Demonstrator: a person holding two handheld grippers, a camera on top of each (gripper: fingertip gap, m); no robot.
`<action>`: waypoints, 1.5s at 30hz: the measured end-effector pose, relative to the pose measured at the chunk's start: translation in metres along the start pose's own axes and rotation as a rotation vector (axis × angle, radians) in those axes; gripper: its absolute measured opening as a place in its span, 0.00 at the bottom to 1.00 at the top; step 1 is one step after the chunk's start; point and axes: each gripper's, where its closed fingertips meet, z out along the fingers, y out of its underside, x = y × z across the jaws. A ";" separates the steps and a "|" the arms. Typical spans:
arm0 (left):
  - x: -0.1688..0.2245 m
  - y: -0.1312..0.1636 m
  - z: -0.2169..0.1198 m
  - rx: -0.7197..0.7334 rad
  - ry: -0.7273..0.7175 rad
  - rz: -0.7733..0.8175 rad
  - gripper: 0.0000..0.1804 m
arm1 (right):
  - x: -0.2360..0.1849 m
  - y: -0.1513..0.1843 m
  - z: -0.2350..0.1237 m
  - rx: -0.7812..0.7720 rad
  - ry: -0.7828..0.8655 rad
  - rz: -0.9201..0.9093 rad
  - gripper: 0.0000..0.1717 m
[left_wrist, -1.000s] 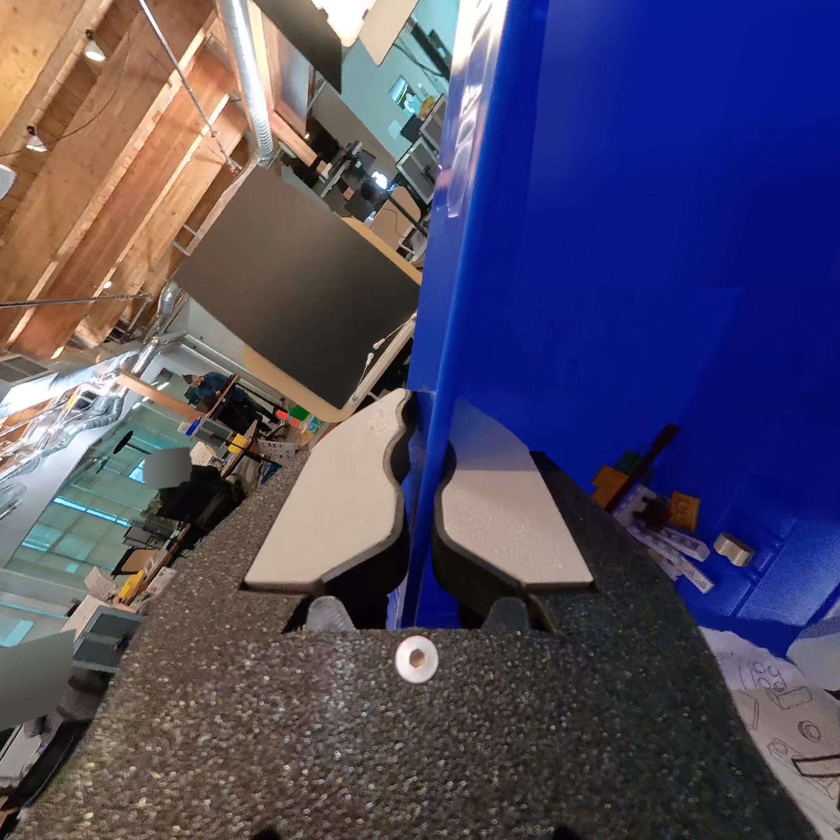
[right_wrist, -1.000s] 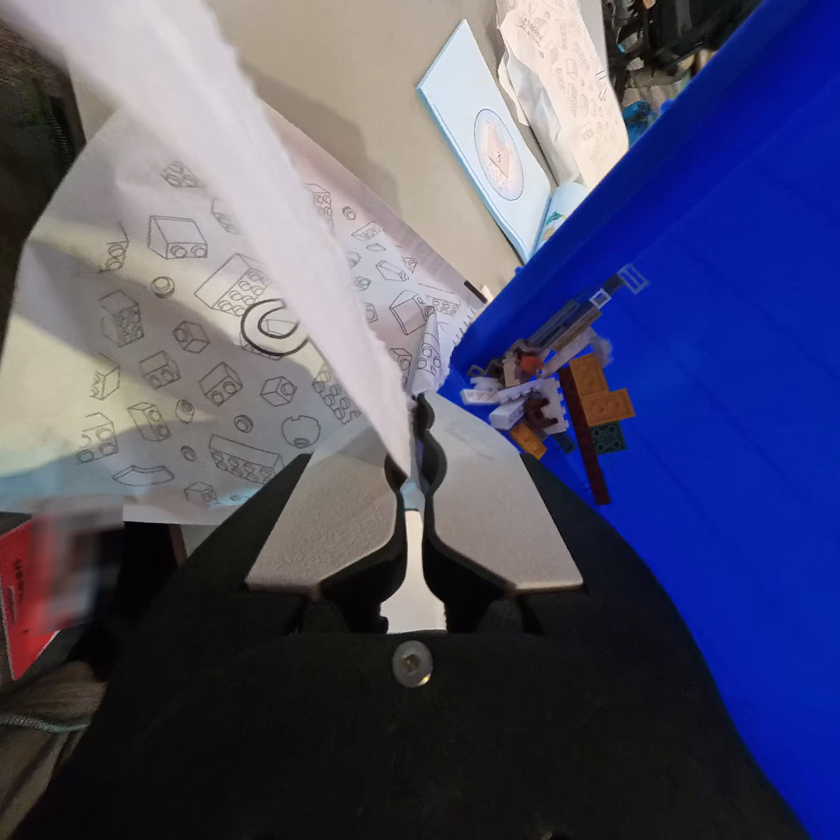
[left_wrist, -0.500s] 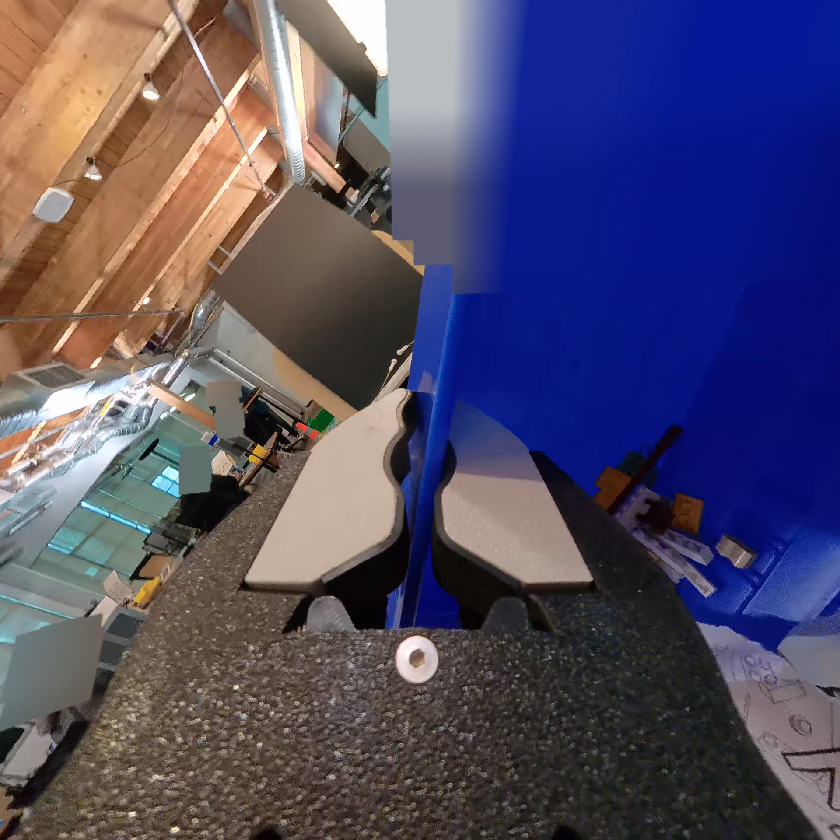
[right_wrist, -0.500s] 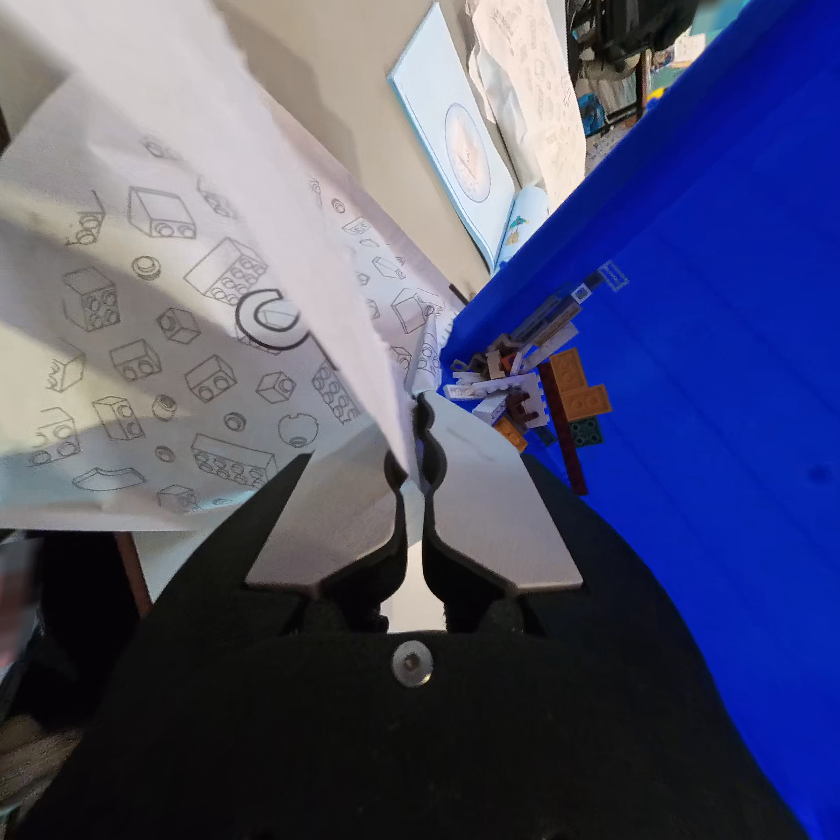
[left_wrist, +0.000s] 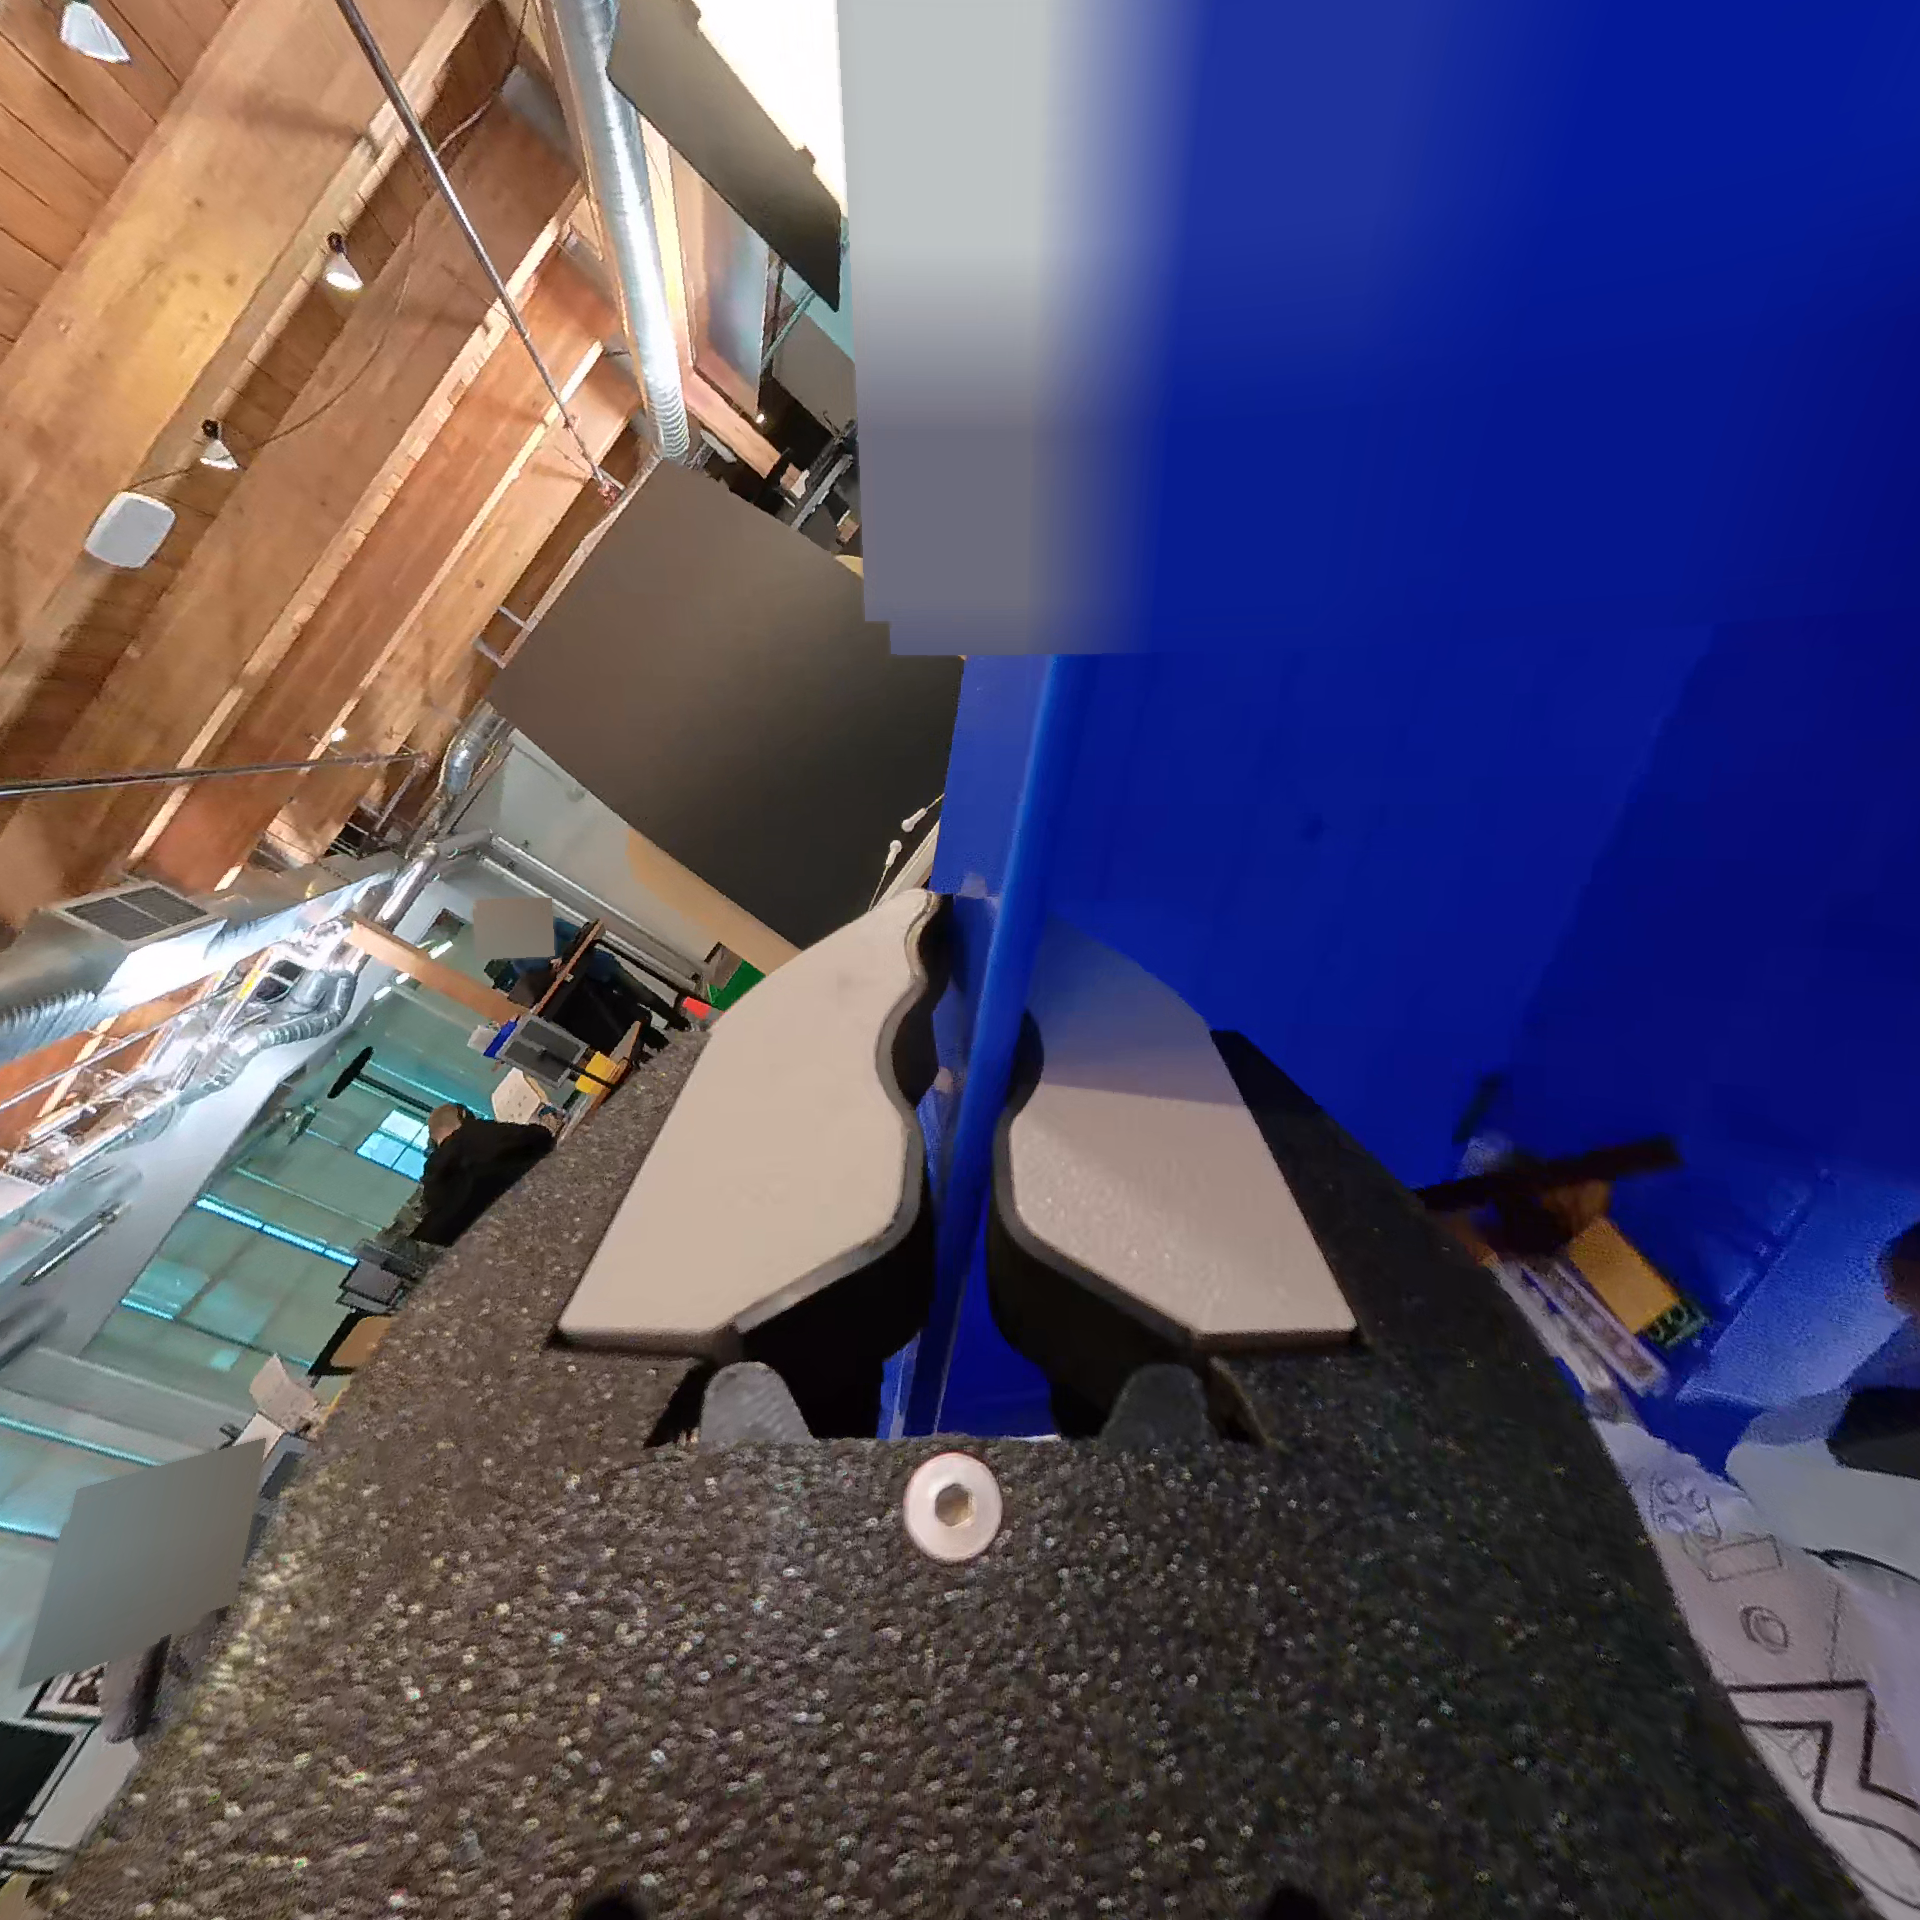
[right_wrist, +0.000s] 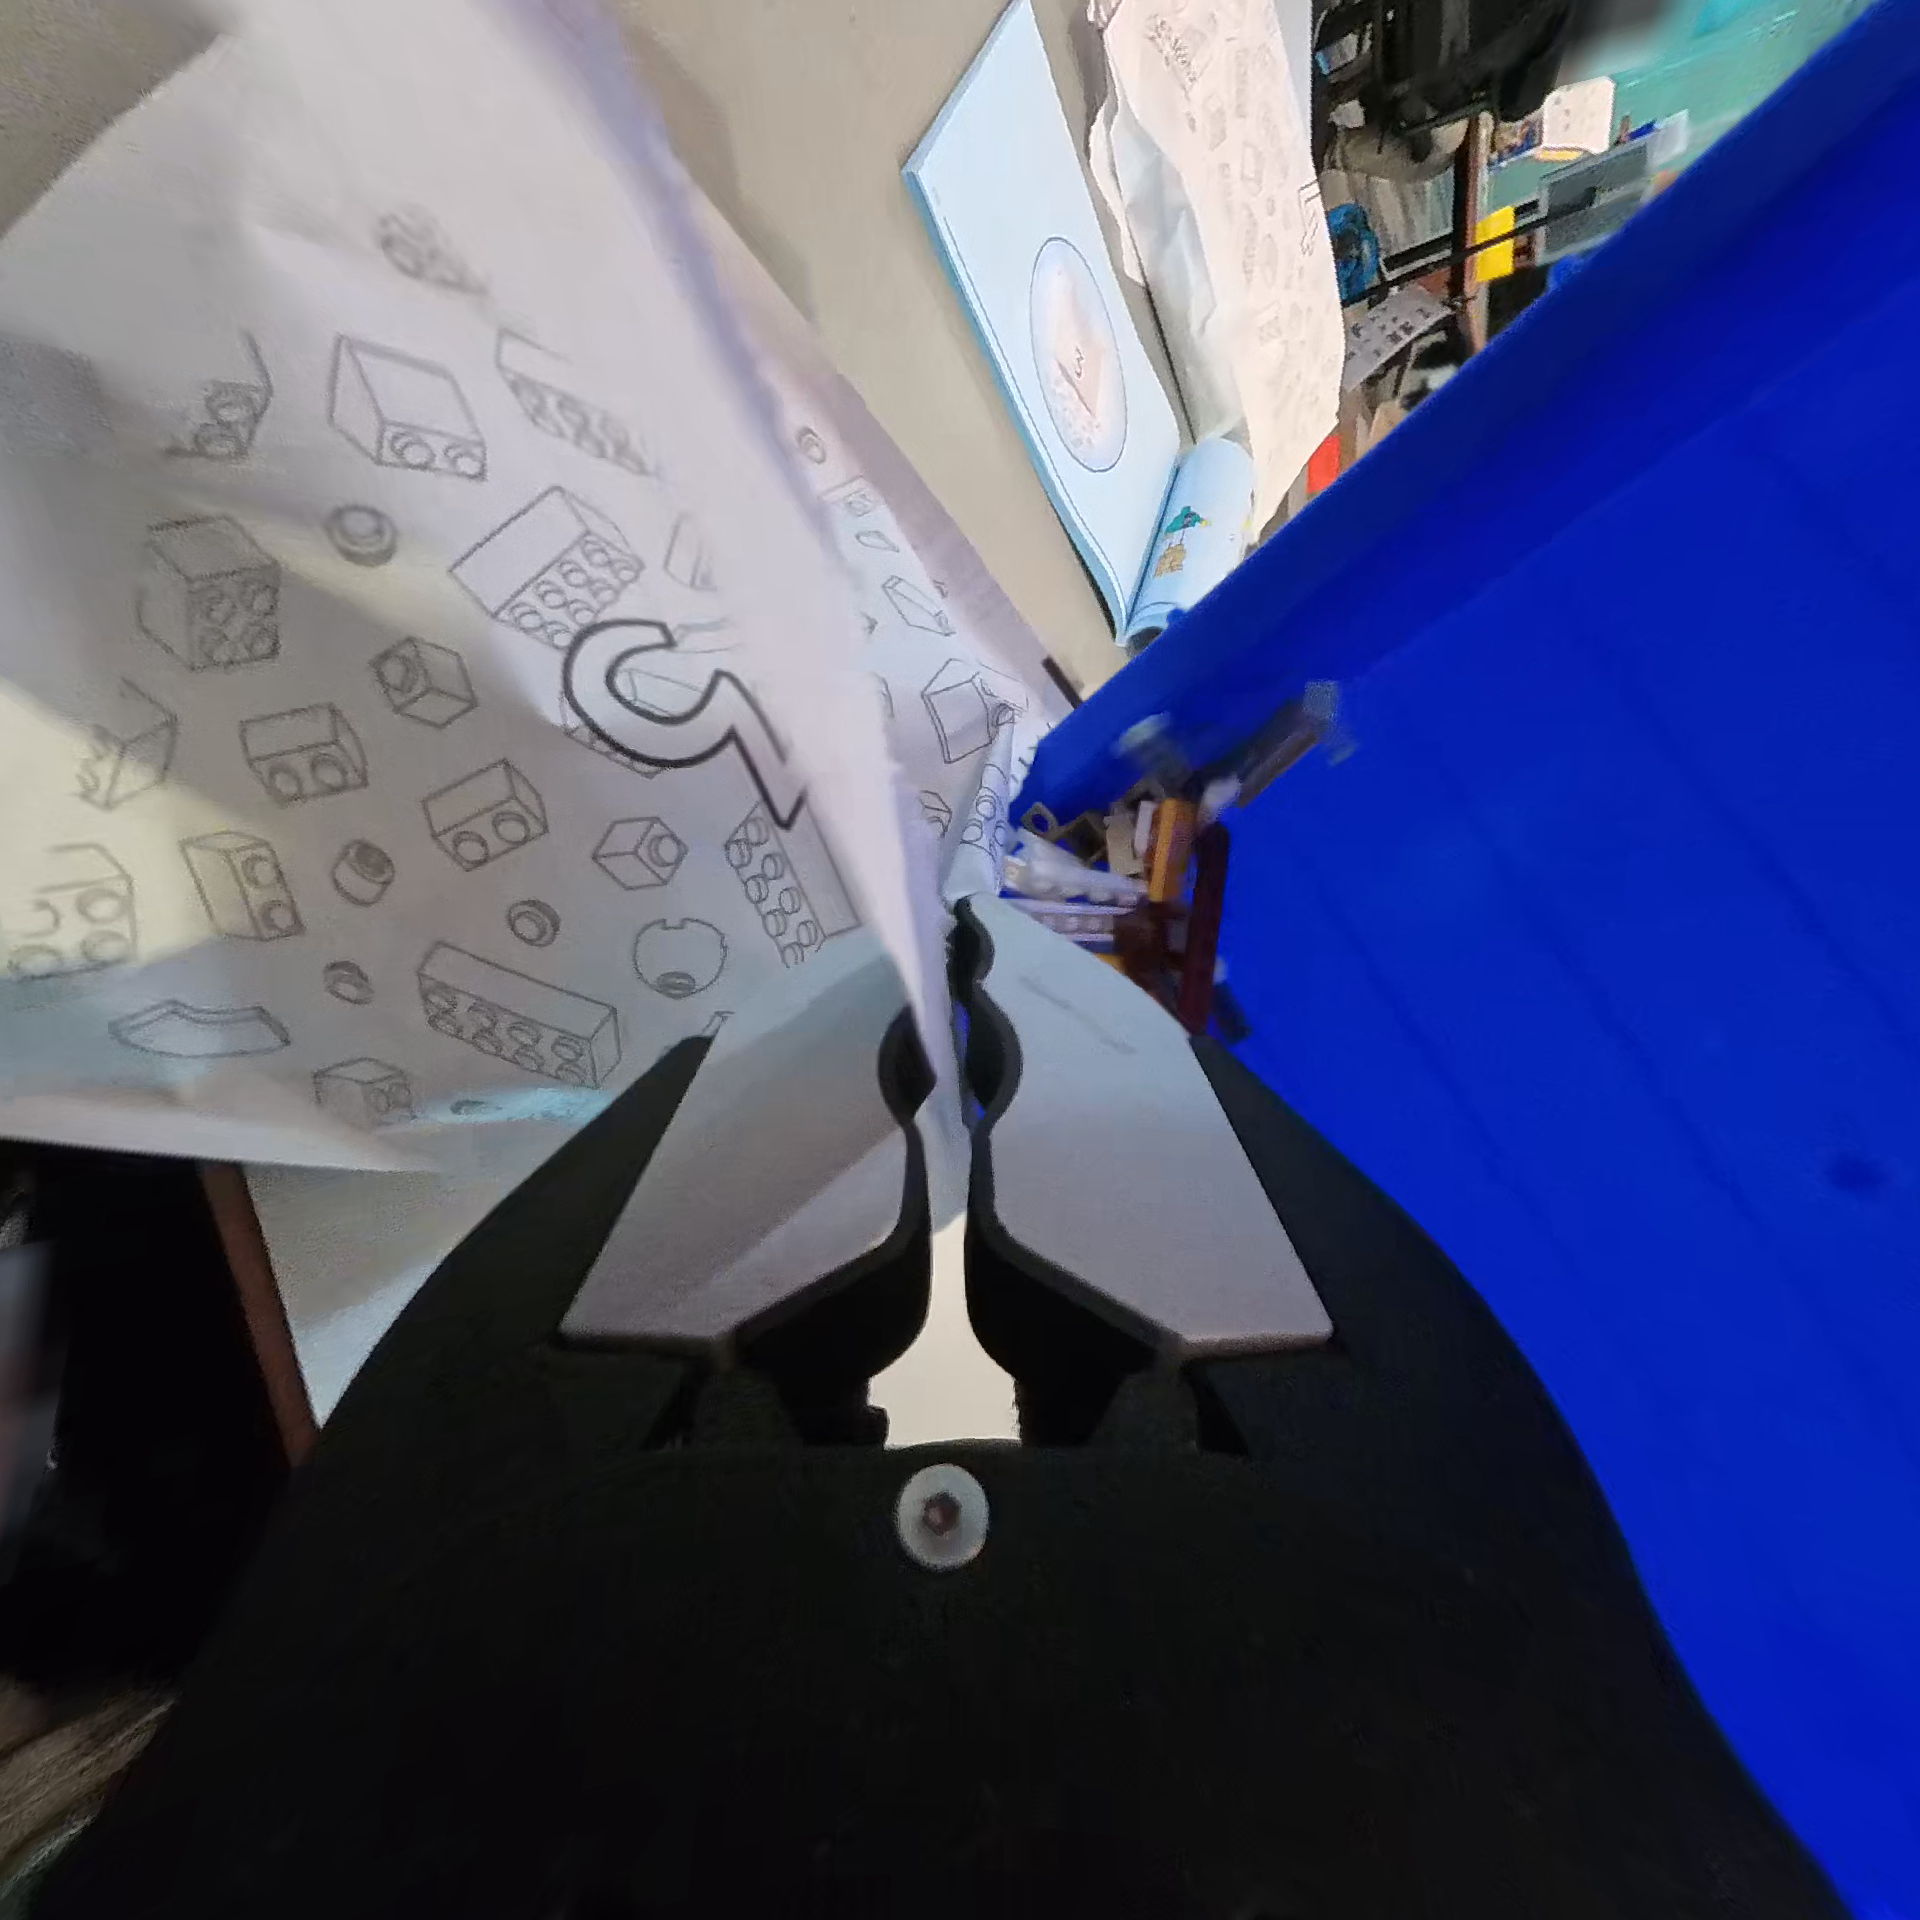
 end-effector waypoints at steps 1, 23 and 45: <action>-0.002 0.000 0.000 0.001 -0.003 -0.012 0.03 | 0.000 -0.001 0.000 0.005 0.002 -0.003 0.00; 0.008 -0.004 0.012 0.036 -0.018 0.000 0.03 | 0.000 0.005 0.009 -0.022 0.006 -0.018 0.00; 0.000 0.015 0.014 0.017 -0.060 -0.170 0.03 | 0.005 0.016 0.009 -0.041 0.039 -0.037 0.00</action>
